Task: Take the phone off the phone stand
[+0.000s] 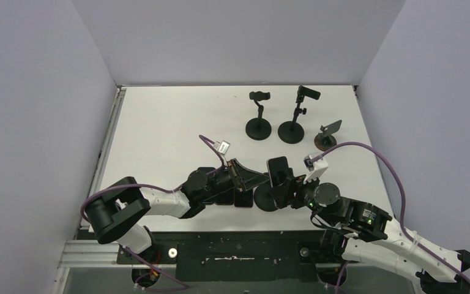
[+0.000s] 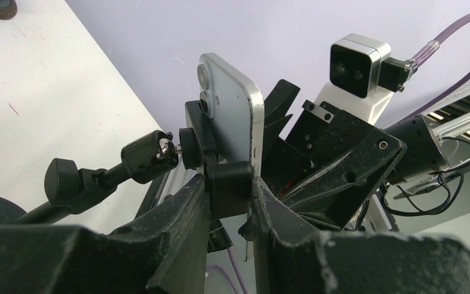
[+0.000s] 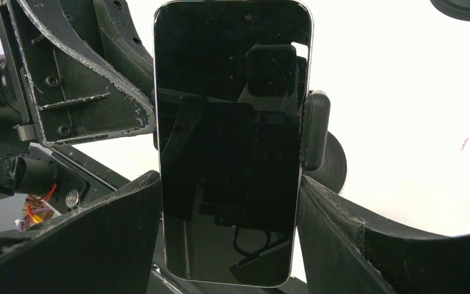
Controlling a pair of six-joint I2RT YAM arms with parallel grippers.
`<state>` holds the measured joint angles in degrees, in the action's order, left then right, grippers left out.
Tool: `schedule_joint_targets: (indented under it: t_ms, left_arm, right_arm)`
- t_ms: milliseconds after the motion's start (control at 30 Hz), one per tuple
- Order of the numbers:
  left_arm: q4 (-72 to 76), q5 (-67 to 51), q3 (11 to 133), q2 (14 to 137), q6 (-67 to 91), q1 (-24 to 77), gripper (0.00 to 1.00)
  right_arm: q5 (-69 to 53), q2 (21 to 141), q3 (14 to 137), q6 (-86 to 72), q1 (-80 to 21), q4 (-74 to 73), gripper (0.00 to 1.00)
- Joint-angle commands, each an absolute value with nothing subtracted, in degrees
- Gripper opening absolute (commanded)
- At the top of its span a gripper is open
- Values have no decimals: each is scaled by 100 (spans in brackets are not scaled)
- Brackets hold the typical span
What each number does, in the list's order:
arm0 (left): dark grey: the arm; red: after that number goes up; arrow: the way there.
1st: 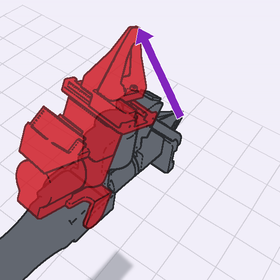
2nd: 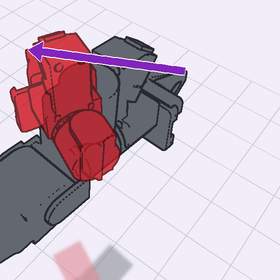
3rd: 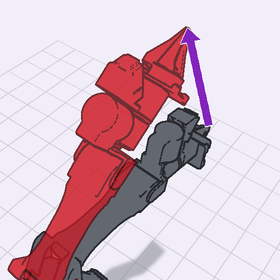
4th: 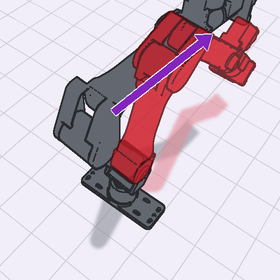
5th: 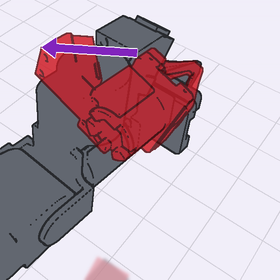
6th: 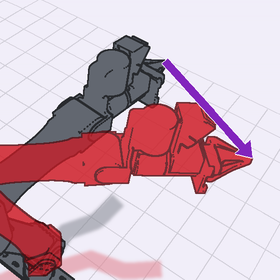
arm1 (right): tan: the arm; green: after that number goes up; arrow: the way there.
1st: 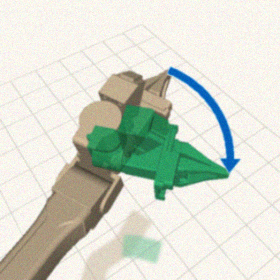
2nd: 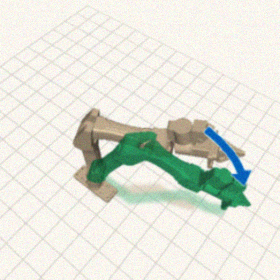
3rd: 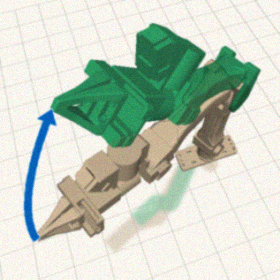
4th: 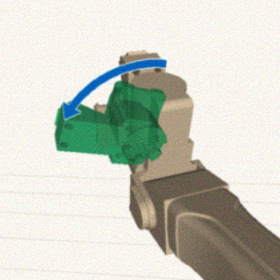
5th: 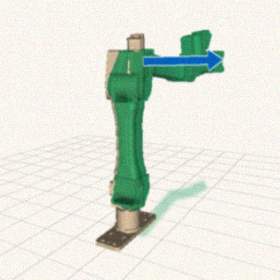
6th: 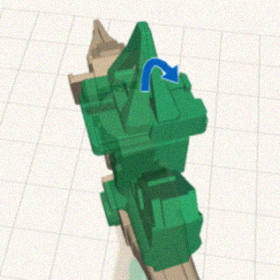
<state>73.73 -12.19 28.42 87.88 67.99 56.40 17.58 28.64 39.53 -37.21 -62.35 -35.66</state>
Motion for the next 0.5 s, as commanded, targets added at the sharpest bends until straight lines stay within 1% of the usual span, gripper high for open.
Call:
schedule_joint_targets:
  t_ms: [0,467]
  left_arm:
    - [6723,-762,3028,8843,6416,5502,0]
    - [6933,-870,2922,8894,6571,5455,0]
  right_arm:
    - [1137,2732,4463,-3603,-6311,-2499,0]
    - [513,2649,4495,-3296,-6311,-2433,0]
